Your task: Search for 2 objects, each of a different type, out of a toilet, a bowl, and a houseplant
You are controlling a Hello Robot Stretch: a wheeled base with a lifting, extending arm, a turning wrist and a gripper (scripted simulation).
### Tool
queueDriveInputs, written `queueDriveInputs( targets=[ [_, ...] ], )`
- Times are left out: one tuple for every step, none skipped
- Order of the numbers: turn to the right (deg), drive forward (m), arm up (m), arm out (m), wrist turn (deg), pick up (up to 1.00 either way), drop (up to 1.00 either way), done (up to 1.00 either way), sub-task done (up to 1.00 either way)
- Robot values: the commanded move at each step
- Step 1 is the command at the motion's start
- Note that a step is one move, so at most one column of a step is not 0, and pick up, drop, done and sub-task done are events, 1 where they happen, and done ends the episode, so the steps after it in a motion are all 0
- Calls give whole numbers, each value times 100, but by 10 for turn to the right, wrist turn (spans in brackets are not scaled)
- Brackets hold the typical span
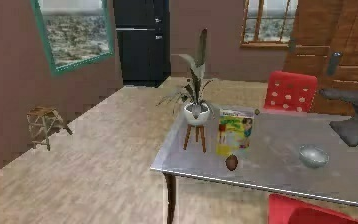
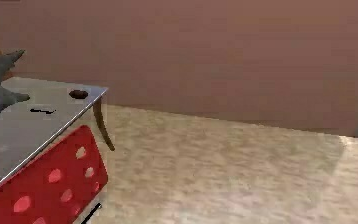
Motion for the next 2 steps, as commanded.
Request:
queueDriveInputs(
  targets=[
    [360, 0, 0, 0, 0, 0, 0, 0, 0],
    [0, 0, 0, 0, 0, 0, 0, 100, 0]
  ],
)
